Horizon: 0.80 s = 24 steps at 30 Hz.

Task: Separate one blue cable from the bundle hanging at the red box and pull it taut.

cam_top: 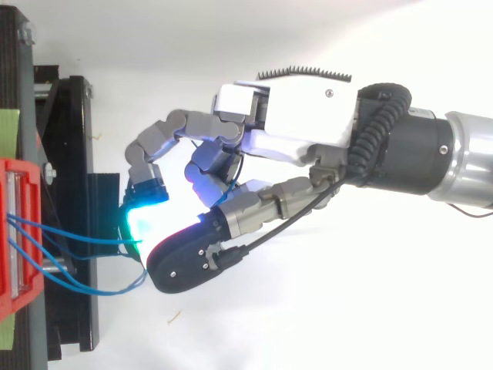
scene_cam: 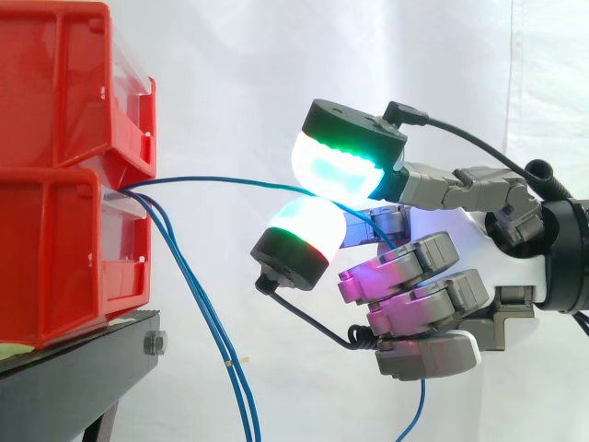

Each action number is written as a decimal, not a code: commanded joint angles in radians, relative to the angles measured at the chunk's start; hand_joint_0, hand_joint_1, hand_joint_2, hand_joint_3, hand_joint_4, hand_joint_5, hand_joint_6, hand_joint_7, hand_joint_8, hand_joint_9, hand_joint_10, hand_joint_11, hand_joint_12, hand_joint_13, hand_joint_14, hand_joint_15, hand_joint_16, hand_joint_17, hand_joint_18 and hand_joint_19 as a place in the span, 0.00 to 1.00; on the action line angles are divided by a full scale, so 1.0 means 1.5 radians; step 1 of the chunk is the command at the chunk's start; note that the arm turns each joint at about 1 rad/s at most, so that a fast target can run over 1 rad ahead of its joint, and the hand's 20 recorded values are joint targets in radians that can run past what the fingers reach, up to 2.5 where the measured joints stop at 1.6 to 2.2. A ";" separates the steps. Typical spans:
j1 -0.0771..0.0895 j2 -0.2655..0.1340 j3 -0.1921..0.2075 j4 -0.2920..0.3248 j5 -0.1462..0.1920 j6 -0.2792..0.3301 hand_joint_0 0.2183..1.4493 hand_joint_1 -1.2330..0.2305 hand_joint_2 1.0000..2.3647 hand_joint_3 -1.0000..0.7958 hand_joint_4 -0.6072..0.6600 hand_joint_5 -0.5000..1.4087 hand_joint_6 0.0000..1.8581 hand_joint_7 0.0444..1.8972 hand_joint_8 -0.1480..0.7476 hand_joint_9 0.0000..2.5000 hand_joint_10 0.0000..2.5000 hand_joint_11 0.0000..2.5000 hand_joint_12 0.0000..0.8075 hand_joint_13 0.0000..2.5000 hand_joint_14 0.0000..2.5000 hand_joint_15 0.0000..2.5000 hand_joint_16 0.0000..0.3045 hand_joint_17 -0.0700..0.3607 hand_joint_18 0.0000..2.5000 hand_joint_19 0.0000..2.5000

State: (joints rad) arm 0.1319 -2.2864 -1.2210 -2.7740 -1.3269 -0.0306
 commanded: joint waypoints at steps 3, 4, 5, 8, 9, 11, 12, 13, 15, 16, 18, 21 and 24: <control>0.000 0.000 0.000 -0.001 0.000 0.000 0.33 0.28 0.01 0.54 0.39 0.19 0.50 0.67 0.56 0.41 0.59 0.55 0.49 0.53 0.43 0.59 0.17 0.44 0.56 0.47; 0.000 0.000 0.000 -0.001 0.000 0.000 0.33 0.28 0.01 0.54 0.39 0.20 0.50 0.66 0.56 0.41 0.59 0.55 0.48 0.53 0.44 0.59 0.17 0.44 0.56 0.47; 0.000 0.000 0.000 -0.001 0.000 0.000 0.33 0.28 0.01 0.54 0.39 0.20 0.49 0.67 0.56 0.40 0.59 0.55 0.47 0.53 0.44 0.59 0.17 0.44 0.56 0.47; 0.000 0.000 0.000 -0.002 0.001 0.000 0.33 0.28 0.01 0.54 0.40 0.20 0.50 0.67 0.57 0.40 0.59 0.55 0.48 0.53 0.44 0.59 0.17 0.44 0.56 0.47; 0.000 0.000 0.000 -0.009 0.000 0.000 0.33 0.28 0.01 0.54 0.40 0.20 0.50 0.67 0.57 0.40 0.59 0.55 0.47 0.53 0.44 0.59 0.17 0.44 0.56 0.47; 0.000 -0.001 0.000 -0.020 0.000 0.004 0.33 0.28 0.01 0.54 0.40 0.20 0.50 0.67 0.57 0.40 0.58 0.55 0.48 0.53 0.44 0.59 0.17 0.44 0.55 0.46; 0.000 0.000 -0.001 -0.025 -0.001 0.005 0.34 0.28 0.01 0.54 0.40 0.20 0.50 0.67 0.57 0.40 0.58 0.55 0.48 0.53 0.44 0.59 0.17 0.44 0.55 0.47; 0.000 0.000 -0.004 -0.039 -0.006 0.005 0.34 0.28 0.01 0.54 0.40 0.20 0.50 0.67 0.57 0.40 0.58 0.55 0.48 0.53 0.44 0.59 0.17 0.44 0.55 0.47; 0.000 0.002 -0.013 -0.052 -0.029 0.002 0.33 0.28 0.01 0.54 0.40 0.20 0.50 0.66 0.57 0.40 0.58 0.55 0.49 0.53 0.44 0.59 0.17 0.44 0.55 0.47; 0.000 0.003 -0.022 -0.058 -0.058 -0.002 0.34 0.28 0.01 0.54 0.41 0.20 0.50 0.66 0.57 0.41 0.58 0.54 0.48 0.53 0.44 0.58 0.17 0.44 0.55 0.47; 0.000 0.007 -0.033 -0.063 -0.083 -0.005 0.34 0.28 0.01 0.54 0.42 0.20 0.50 0.67 0.57 0.40 0.59 0.54 0.48 0.53 0.44 0.58 0.17 0.44 0.56 0.47; -0.002 0.014 -0.060 -0.059 -0.105 -0.007 0.34 0.28 0.01 0.54 0.42 0.20 0.50 0.66 0.58 0.41 0.59 0.54 0.48 0.53 0.44 0.58 0.17 0.44 0.55 0.46; -0.003 0.030 -0.095 -0.026 -0.104 -0.007 0.34 0.28 0.01 0.54 0.42 0.20 0.50 0.66 0.57 0.40 0.59 0.54 0.48 0.53 0.44 0.58 0.17 0.44 0.55 0.47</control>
State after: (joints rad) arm 0.1293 -2.2611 -1.3164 -2.8476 -1.4723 -0.0397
